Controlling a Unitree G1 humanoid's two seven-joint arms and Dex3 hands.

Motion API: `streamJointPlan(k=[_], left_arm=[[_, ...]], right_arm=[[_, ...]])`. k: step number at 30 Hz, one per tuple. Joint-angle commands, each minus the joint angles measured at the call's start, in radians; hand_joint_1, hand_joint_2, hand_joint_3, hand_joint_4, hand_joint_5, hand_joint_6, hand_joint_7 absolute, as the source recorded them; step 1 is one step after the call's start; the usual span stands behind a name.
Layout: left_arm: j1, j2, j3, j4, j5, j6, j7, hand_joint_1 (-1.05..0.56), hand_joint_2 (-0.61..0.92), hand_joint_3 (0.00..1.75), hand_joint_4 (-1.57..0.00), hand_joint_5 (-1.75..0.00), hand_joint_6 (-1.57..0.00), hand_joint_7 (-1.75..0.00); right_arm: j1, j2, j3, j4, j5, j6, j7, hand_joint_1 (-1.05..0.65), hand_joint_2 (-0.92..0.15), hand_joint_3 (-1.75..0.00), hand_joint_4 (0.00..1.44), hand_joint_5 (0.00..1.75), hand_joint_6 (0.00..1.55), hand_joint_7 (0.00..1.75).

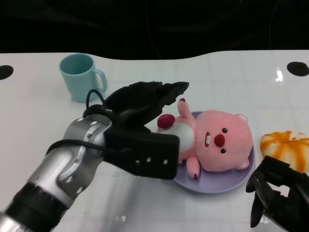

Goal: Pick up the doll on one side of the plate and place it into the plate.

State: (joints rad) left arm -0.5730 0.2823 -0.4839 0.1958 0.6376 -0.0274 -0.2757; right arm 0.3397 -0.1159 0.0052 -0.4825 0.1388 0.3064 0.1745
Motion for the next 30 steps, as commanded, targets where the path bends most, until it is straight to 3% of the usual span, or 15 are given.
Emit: streamJointPlan(k=[1, 13, 16, 21, 23, 25, 27, 30], left_arm=[[0.066, 0.050, 0.047, -0.097, -0.021, -0.009, -0.017, -0.92, 0.92, 0.28, -0.12, -0.10, -0.09, -0.04], [0.321, 0.100, 0.220, -0.214, -0.129, -0.183, 0.111, -0.62, 0.92, 0.21, -0.43, -0.38, -0.43, -0.16], [0.382, 0.087, 0.255, -0.213, -0.166, -0.225, 0.146, -0.48, 0.92, 0.15, -0.43, -0.71, -0.56, -0.14], [0.466, 0.055, 0.306, -0.198, -0.266, -0.291, 0.180, -0.23, 0.92, 0.13, -0.60, -0.96, -0.78, -0.21], [0.500, 0.036, 0.324, -0.208, -0.326, -0.292, 0.166, -0.17, 0.89, 0.24, -0.64, -1.10, -0.82, -0.33], [0.529, 0.020, 0.338, -0.216, -0.384, -0.293, 0.149, -0.12, 0.69, 0.67, -0.65, -1.21, -0.74, -0.66], [0.553, 0.010, 0.346, -0.225, -0.438, -0.285, 0.127, -0.08, 0.59, 0.96, -0.70, -1.29, -0.72, -0.93], [0.607, 0.007, 0.355, -0.276, -0.508, -0.223, 0.078, -0.07, 0.60, 1.02, -0.76, -1.38, -0.74, -1.13]], right_arm=[[0.005, -0.006, -0.008, -0.014, 0.012, 0.011, 0.001, -0.62, -0.92, -0.49, 0.85, 1.75, 0.61, 1.73], [0.007, -0.002, -0.009, -0.027, 0.027, 0.029, 0.003, -0.62, -0.91, -0.50, 0.86, 1.75, 0.62, 1.73], [0.008, -0.003, -0.010, -0.030, 0.034, 0.031, 0.004, -0.61, -0.90, -0.51, 0.86, 1.75, 0.62, 1.73], [0.015, -0.005, -0.008, -0.042, 0.033, 0.031, 0.005, -0.61, -0.90, -0.52, 0.85, 1.75, 0.60, 1.73], [0.016, -0.002, -0.008, -0.046, 0.034, 0.035, 0.003, -0.61, -0.90, -0.52, 0.84, 1.75, 0.60, 1.73], [0.016, -0.001, -0.008, -0.055, 0.036, 0.049, -0.001, -0.60, -0.90, -0.52, 0.84, 1.75, 0.59, 1.73], [0.017, -0.003, -0.008, -0.058, 0.037, 0.050, 0.003, -0.60, -0.90, -0.53, 0.82, 1.75, 0.59, 1.73], [0.018, -0.005, -0.007, -0.065, 0.034, 0.055, 0.004, -0.59, -0.90, -0.54, 0.82, 1.75, 0.58, 1.74]])
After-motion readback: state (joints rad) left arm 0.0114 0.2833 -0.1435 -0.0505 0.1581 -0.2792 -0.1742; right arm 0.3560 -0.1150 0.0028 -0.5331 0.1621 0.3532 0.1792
